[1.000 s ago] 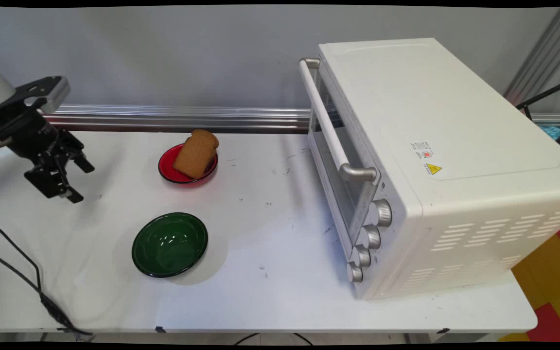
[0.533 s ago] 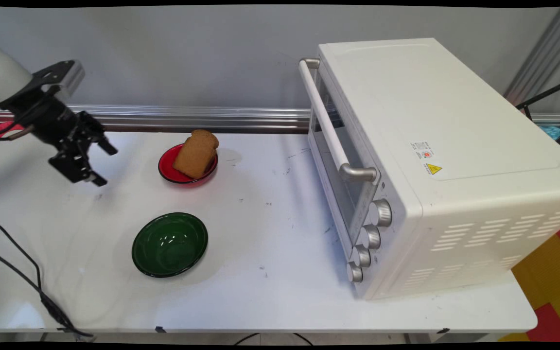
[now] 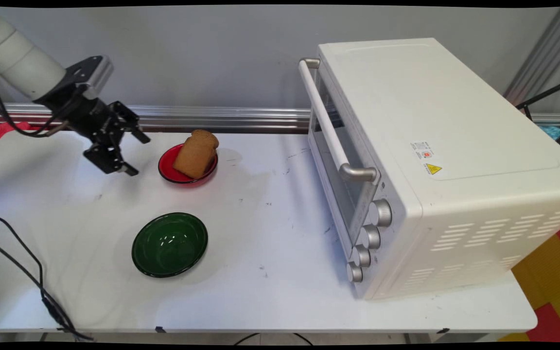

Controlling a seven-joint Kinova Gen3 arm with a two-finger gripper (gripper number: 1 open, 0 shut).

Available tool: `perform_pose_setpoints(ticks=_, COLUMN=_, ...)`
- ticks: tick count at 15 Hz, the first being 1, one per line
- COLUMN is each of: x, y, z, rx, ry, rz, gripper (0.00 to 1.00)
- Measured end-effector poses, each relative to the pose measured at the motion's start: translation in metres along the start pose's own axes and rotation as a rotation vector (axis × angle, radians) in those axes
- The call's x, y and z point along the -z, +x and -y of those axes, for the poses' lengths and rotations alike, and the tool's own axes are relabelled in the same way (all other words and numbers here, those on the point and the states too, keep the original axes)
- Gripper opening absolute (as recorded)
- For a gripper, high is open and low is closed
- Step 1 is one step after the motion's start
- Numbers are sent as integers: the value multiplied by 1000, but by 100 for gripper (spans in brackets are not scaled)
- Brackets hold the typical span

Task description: Open the oven

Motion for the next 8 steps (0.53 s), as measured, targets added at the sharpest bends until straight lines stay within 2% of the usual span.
perform_pose_setpoints(ticks=2, x=-5, y=11, z=3, rx=-2, ry=8, rz=-27, gripper=100)
perform_pose_setpoints(ticks=6, x=-11, y=51, z=12, rx=48, ry=30, rz=-94, gripper=100)
perform_pose_setpoints(ticks=8, x=-9, y=83, z=18, rx=88, ry=44, rz=-139, gripper=100)
